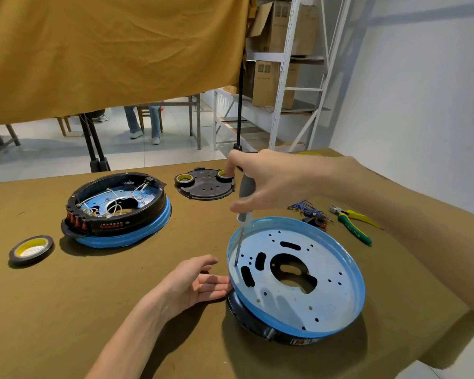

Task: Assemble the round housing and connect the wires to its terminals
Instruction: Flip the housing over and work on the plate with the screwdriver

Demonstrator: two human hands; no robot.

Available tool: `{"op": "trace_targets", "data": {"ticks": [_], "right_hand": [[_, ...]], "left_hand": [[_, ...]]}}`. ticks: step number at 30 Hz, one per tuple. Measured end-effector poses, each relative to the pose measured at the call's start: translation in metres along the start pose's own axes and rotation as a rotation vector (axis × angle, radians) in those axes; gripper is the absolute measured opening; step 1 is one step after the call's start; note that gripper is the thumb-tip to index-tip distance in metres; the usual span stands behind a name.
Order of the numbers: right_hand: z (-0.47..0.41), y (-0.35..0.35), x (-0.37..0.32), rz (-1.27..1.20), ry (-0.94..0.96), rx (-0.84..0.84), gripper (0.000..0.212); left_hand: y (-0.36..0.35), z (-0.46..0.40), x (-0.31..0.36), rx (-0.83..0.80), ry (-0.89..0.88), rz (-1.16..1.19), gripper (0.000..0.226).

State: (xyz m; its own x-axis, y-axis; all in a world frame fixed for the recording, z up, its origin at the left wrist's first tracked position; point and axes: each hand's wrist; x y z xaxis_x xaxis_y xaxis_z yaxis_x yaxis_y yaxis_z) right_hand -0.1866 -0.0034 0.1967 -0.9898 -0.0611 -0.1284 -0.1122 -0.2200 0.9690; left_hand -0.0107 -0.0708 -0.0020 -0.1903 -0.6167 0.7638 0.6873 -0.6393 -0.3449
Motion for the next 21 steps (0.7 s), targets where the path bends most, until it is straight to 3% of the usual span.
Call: {"op": "trace_targets", "data": {"ticks": [2,5,7,10,12,14,18,21], "right_hand": [[0.005,0.005,0.0,-0.075,0.029,-0.071,0.044],[0.004,-0.002,-0.006,0.043,0.0,0.03,0.033],[0.002,-0.006,-0.006,0.102,0.003,0.083,0.042],[0.006,-0.001,-0.002,0.003,0.069,0.013,0.054],[0.005,-0.002,-0.003,0.062,0.057,0.067,0.043],[0.001,-0.006,-0.004,0.181,0.016,0.155,0.046],[0.004,-0.002,0.003,-0.007,0.044,0.024,0.062],[0.004,-0.007,0.0,0.079,0.037,0.115,0.037]], "left_hand": [[0.0,0.001,0.0,0.004,0.002,0.001,0.036],[-0.001,0.001,0.0,0.009,-0.001,0.0,0.036],[-0.001,0.002,0.0,0.011,-0.002,-0.005,0.036],[-0.002,0.003,0.001,0.01,0.0,0.011,0.033],[-0.002,0.003,0.001,0.001,0.001,0.011,0.032],[-0.001,0.004,0.001,0.001,0.003,0.001,0.031],[-0.002,0.004,0.001,0.0,0.002,0.0,0.034],[-0.002,0.004,0.0,0.0,-0.004,-0.01,0.035]]}}
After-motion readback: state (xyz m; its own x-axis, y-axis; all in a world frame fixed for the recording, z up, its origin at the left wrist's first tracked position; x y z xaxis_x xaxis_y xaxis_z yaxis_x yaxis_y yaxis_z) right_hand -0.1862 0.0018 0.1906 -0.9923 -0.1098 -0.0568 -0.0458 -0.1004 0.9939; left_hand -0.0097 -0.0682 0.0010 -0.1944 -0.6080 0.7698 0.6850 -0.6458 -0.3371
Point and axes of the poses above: each hand's wrist, its own z-axis away from the middle knuckle, its own y-axis out of the back of the hand, x = y × z, and after that the axes turned 10 degrees about -x, right-handed
